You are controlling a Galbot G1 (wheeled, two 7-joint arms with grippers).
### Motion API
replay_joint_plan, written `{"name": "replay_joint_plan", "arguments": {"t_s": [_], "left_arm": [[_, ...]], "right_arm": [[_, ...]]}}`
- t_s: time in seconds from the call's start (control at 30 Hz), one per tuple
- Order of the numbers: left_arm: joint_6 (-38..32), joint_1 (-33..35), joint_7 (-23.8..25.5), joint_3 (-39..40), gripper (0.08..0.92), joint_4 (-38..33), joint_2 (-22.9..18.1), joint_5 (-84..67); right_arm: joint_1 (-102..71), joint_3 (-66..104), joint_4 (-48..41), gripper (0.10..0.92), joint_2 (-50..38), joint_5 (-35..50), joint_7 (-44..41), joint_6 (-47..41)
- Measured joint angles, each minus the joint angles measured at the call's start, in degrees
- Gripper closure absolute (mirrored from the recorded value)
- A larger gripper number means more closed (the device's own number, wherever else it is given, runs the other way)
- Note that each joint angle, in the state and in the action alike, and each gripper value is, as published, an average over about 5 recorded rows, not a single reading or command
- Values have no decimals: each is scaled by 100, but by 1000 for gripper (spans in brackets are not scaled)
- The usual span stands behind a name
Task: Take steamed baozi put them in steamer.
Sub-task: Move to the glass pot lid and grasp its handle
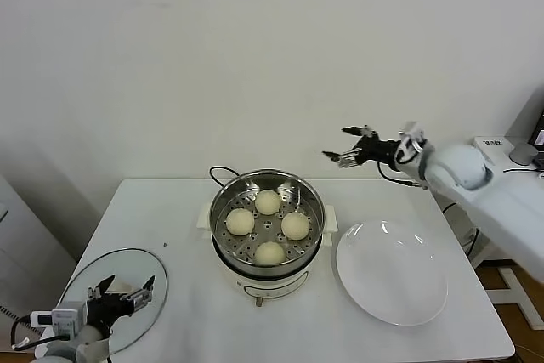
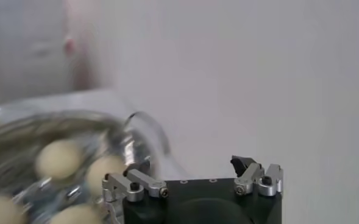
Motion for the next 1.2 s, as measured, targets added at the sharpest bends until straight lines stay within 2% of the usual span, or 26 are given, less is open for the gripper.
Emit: {"name": "replay_joint_plan", "arguments": {"t_s": [0.27, 0.53, 0.9, 1.2], "left_arm": [[-211, -13, 157, 32, 177, 145, -131, 339], [-616, 20, 452, 28, 177, 383, -224, 1067], [-1580, 63, 1065, -215, 177, 1114, -441, 3141], [-2568, 44, 1201, -478, 177, 1950, -702, 5372]], "right_arm": [[-2384, 2508, 231, 203, 784, -884, 727, 678], [-4075, 4252, 161, 203, 1827, -1578, 700, 1382], [-5195, 5225, -37, 203, 2895, -2326, 178, 1939], [-5439, 5506, -152, 203, 3368, -2752, -28, 2106]]}}
